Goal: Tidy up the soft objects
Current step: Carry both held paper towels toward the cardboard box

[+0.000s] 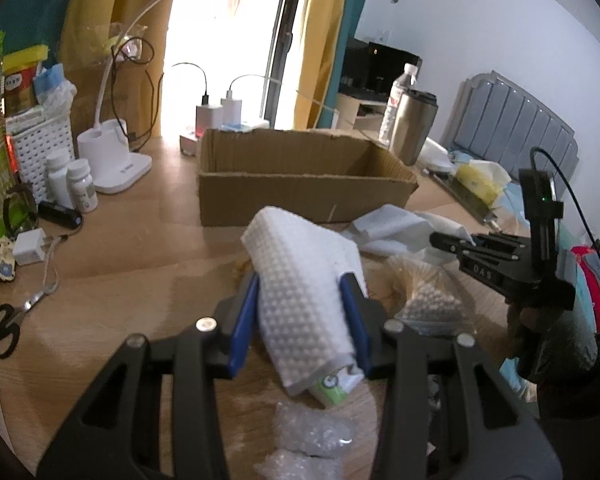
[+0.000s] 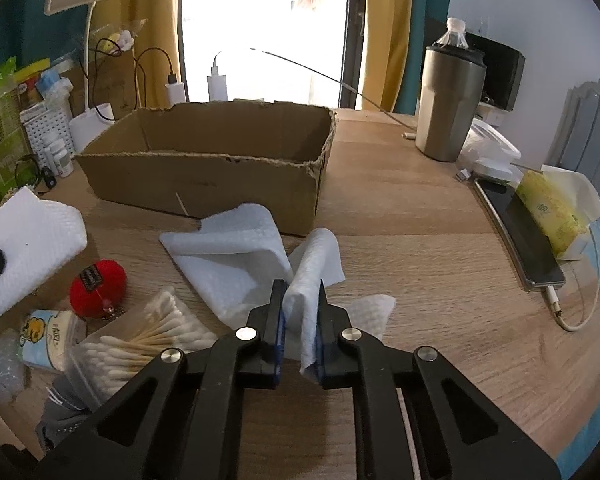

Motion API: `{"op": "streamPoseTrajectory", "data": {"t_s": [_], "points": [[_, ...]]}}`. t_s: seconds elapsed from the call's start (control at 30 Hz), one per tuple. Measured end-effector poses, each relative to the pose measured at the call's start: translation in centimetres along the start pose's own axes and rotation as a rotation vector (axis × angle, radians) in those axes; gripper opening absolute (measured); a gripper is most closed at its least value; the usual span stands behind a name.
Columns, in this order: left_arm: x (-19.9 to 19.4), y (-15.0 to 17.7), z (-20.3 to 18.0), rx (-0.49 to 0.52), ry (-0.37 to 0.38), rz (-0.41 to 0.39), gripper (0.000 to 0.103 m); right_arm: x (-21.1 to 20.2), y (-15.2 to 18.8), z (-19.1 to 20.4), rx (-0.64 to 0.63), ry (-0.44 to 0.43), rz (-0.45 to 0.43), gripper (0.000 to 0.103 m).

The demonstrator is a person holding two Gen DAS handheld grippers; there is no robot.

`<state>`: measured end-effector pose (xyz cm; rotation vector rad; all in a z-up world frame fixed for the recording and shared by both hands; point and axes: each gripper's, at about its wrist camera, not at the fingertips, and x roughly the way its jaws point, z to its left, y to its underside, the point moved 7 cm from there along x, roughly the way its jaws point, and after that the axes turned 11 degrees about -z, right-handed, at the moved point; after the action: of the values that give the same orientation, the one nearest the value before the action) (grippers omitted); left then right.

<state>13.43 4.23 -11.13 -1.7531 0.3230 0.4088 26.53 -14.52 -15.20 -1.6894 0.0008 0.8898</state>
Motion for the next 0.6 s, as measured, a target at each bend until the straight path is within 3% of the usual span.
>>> {"op": "streamPoseTrajectory", "data": {"t_s": [0.6], "points": [[-4.6, -3.6, -0.5, 0.023, 0.011, -0.121, 0.043, -4.9, -3.7, 0.5, -0.021, 0.017, -0.122, 0.012]]}}
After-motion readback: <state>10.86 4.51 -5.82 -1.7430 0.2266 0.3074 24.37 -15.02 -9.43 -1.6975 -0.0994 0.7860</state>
